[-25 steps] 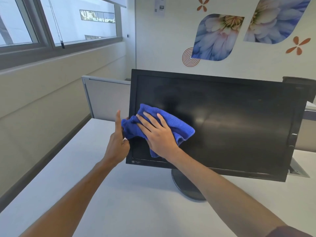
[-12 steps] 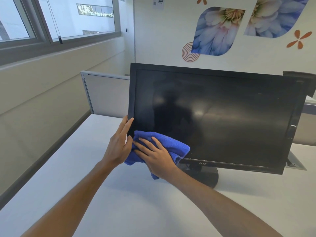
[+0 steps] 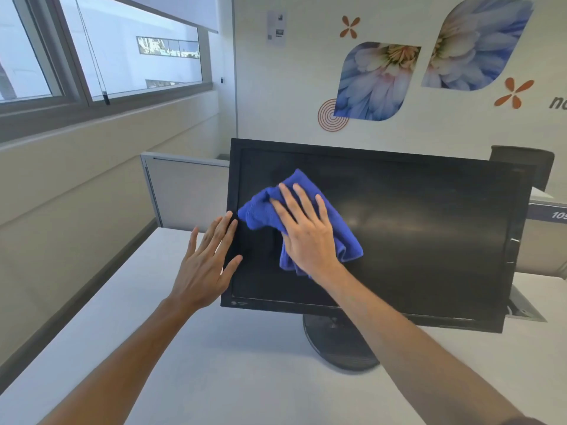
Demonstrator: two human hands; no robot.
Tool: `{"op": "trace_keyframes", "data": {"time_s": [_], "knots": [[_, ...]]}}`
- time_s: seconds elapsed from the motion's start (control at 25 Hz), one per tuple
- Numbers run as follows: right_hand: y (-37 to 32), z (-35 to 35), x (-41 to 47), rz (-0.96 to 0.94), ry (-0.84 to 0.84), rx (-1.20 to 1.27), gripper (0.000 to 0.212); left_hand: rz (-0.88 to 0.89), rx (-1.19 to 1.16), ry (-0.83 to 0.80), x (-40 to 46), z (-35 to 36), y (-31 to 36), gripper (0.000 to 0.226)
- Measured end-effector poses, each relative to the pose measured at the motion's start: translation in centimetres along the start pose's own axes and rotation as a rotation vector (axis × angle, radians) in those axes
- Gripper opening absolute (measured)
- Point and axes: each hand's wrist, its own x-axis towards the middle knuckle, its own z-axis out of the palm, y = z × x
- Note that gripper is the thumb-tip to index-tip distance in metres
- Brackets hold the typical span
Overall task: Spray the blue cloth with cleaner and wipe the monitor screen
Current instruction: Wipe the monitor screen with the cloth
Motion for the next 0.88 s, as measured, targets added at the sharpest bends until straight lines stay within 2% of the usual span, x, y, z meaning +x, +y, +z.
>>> {"op": "trace_keyframes", "data": {"time_s": [0.24, 0.56, 0.88], "knots": [[1.8, -0.8, 6.3, -0.029, 0.019, -0.021, 0.060, -0.032, -0.011, -0.024, 0.2, 1.1, 0.6, 0.071], [7.3, -1.6, 1.8, 0.113, 0.070, -0.045, 0.052, -0.024, -0.002, -0.004, 0.3, 0.6, 0.9, 0.070], [13.8, -3.4, -1.5, 0.178, 0.024, -0.128, 0.054, -0.068, 0.000, -0.018, 0.3, 0.3, 1.7, 0.073]]}}
